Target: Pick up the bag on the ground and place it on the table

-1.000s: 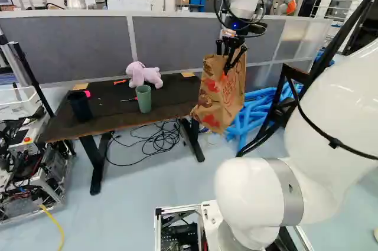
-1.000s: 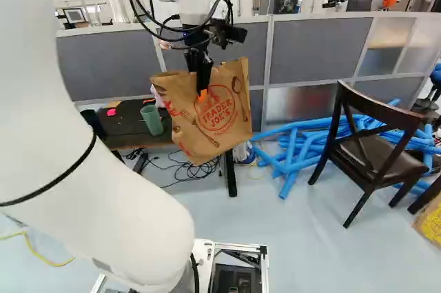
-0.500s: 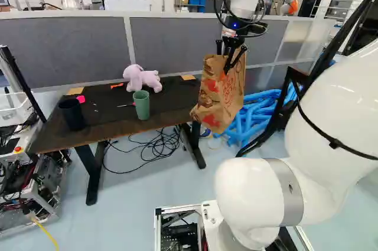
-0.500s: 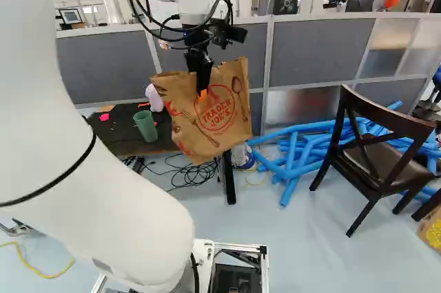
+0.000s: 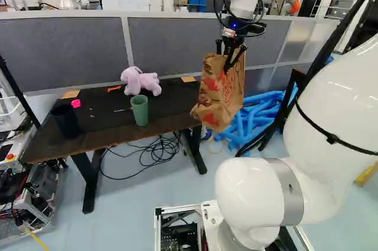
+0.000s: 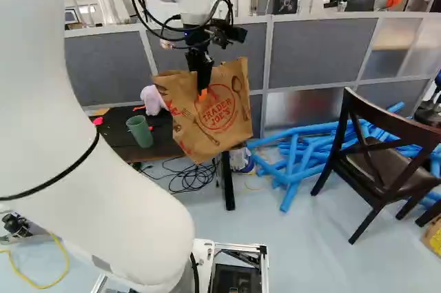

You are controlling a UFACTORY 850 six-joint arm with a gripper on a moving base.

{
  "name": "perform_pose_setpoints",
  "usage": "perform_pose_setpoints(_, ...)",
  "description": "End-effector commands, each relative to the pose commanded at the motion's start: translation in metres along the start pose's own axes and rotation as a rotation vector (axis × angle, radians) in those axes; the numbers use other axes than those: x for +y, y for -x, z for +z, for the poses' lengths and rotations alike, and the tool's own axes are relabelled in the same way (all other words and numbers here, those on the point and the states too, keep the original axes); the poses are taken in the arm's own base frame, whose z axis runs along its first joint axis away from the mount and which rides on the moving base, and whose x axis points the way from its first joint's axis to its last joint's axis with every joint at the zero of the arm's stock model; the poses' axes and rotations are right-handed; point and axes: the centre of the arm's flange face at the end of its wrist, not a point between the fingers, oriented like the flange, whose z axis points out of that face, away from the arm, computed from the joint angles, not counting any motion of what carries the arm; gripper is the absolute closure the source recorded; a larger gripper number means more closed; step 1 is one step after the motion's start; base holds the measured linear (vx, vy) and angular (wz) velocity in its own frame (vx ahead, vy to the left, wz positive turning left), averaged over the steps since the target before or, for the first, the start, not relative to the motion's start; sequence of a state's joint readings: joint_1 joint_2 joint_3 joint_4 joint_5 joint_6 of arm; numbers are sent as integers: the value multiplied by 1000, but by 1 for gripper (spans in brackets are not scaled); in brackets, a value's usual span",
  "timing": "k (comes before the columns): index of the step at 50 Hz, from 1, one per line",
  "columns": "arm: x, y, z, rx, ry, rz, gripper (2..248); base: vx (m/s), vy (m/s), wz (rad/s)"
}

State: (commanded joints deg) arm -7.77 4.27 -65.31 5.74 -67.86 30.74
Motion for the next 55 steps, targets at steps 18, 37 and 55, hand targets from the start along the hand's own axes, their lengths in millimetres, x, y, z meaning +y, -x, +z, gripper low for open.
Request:
perform_pose_setpoints(18,-13,-16,1,-2,1,-5,227,-7,0,1)
perform_pose_setpoints(37,-33,-38,1,-1,0,-15,227,0,0,0)
perform_pose_setpoints(55,-56,-56,3,2,-3,-34,227,0,0,0)
